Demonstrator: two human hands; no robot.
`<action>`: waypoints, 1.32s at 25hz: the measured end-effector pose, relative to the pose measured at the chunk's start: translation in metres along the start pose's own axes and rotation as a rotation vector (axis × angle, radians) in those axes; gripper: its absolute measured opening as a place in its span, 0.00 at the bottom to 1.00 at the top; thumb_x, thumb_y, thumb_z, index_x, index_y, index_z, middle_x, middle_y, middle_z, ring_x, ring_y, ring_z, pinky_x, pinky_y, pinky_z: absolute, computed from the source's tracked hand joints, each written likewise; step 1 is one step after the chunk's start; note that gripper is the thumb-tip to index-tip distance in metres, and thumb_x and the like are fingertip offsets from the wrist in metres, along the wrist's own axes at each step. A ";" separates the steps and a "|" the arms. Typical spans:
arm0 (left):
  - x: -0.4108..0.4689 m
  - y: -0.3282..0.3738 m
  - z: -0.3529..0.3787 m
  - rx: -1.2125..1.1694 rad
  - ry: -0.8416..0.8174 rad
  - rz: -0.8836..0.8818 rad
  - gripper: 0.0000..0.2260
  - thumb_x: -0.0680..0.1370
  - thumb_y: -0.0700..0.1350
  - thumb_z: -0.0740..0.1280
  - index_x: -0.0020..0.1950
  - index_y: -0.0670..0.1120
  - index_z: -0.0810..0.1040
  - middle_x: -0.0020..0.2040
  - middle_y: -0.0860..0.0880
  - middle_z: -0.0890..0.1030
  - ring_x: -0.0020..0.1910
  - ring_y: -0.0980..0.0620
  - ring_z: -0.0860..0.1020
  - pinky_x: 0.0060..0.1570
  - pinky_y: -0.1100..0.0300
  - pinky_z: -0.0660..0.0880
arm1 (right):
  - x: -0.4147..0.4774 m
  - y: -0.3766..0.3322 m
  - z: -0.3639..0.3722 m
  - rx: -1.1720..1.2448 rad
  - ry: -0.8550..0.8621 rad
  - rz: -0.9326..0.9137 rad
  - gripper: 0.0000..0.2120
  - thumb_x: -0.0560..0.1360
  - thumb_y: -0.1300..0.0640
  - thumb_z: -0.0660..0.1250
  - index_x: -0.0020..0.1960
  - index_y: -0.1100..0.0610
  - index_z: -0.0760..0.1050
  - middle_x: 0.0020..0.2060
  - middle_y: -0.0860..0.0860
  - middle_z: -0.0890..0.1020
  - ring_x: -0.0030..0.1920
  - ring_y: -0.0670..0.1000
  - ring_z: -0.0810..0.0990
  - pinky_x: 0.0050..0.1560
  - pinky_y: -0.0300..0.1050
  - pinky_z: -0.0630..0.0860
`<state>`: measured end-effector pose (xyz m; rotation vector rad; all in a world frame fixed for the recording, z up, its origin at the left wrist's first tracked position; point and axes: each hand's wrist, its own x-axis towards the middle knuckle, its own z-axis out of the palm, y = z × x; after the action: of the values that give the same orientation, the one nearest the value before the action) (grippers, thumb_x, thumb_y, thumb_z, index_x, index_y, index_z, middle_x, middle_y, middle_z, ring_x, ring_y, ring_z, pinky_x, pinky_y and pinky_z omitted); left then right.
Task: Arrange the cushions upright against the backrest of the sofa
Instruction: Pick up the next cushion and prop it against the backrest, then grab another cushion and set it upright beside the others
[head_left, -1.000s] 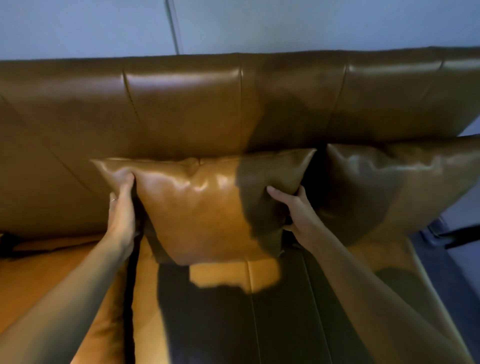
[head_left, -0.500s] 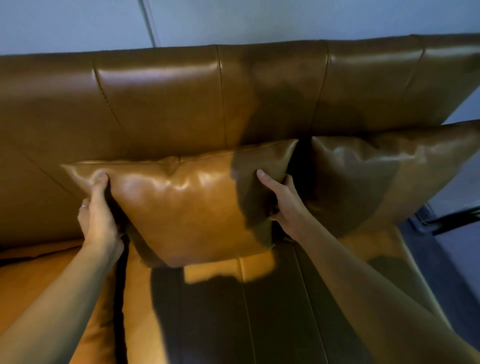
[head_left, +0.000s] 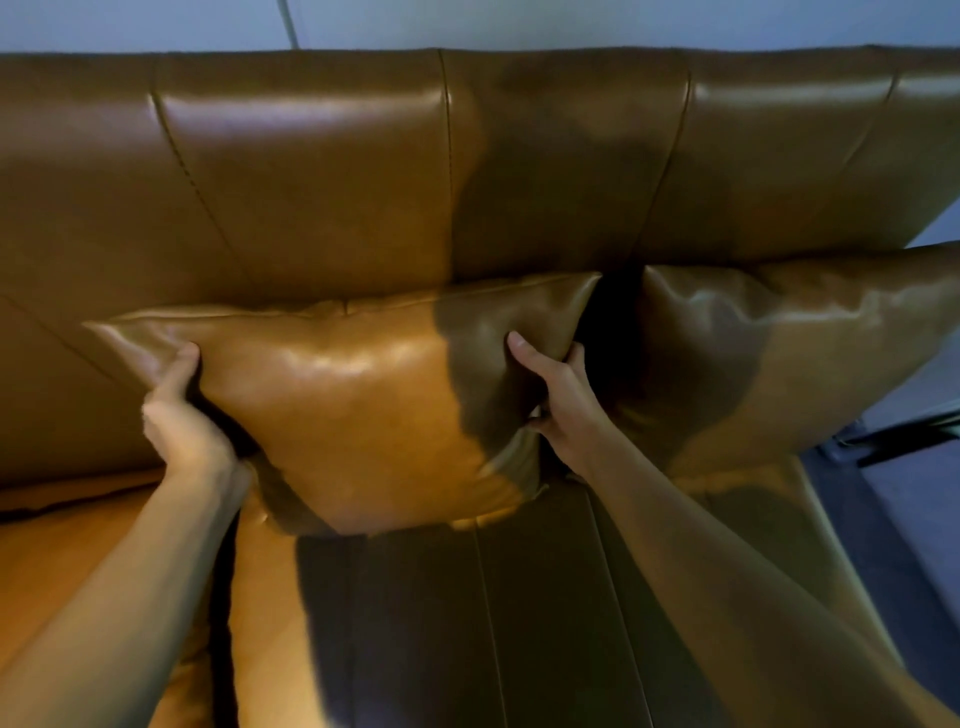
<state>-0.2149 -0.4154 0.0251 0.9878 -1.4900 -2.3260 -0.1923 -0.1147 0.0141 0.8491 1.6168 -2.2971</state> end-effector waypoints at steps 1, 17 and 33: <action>-0.002 0.000 0.001 0.005 -0.022 0.008 0.13 0.70 0.55 0.72 0.53 0.60 0.86 0.55 0.51 0.86 0.57 0.46 0.82 0.60 0.46 0.77 | 0.001 0.001 0.002 0.001 0.012 0.002 0.45 0.70 0.49 0.76 0.78 0.43 0.53 0.71 0.52 0.71 0.69 0.59 0.71 0.68 0.67 0.69; -0.057 0.032 -0.032 0.428 -0.040 -0.026 0.23 0.78 0.49 0.70 0.72 0.50 0.69 0.54 0.52 0.79 0.63 0.44 0.76 0.63 0.43 0.74 | -0.047 -0.018 0.037 -0.669 0.332 -0.377 0.46 0.76 0.53 0.72 0.81 0.50 0.44 0.79 0.58 0.57 0.73 0.64 0.67 0.70 0.58 0.69; -0.003 0.079 -0.252 0.854 0.069 0.183 0.27 0.77 0.54 0.70 0.74 0.47 0.70 0.72 0.43 0.73 0.72 0.43 0.70 0.70 0.49 0.68 | -0.151 0.160 0.248 -1.341 -0.341 -0.659 0.36 0.79 0.46 0.65 0.81 0.52 0.51 0.79 0.58 0.57 0.77 0.62 0.60 0.73 0.60 0.63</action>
<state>-0.0669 -0.6346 0.0274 1.0035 -2.4770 -1.4840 -0.0763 -0.4253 0.0303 -0.4097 2.7679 -0.8971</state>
